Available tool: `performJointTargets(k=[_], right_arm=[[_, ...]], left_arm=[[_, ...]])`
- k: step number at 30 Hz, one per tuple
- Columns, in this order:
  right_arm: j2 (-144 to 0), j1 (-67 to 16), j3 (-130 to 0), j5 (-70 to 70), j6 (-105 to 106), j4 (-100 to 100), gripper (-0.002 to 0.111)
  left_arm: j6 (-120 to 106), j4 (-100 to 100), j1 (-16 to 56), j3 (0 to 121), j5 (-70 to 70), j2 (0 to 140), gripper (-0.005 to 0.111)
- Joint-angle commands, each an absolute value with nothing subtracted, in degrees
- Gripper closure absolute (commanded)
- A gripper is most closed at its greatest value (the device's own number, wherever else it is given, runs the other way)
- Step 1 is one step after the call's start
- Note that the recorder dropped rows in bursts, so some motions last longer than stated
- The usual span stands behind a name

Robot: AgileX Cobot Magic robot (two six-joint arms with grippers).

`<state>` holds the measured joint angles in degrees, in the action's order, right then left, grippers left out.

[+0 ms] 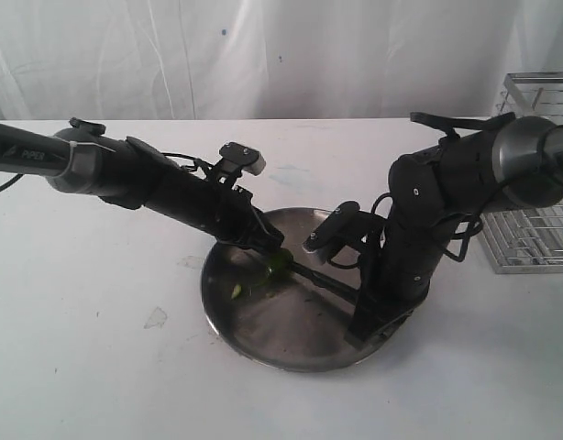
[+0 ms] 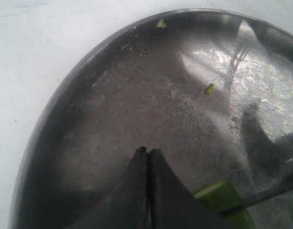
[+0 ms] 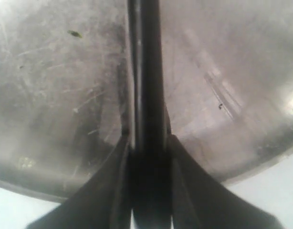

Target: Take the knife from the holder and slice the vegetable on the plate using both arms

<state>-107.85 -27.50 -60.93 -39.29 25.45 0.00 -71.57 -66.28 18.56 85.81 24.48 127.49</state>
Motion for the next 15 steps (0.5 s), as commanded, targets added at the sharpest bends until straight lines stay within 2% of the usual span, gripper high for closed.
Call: performJointTargets(k=[1,15], right_arm=[[-108.5,-27.4,-60.6,-39.6,24.8,-0.7,0.108],[-108.1,-27.4,-60.7,-37.9,20.1,-4.9,0.108]], left_arm=[[-71.7,-63.4,18.4,84.6,26.3,128.4,0.107],[-72.0,-63.3,18.3,83.6,21.3,126.3,0.107]])
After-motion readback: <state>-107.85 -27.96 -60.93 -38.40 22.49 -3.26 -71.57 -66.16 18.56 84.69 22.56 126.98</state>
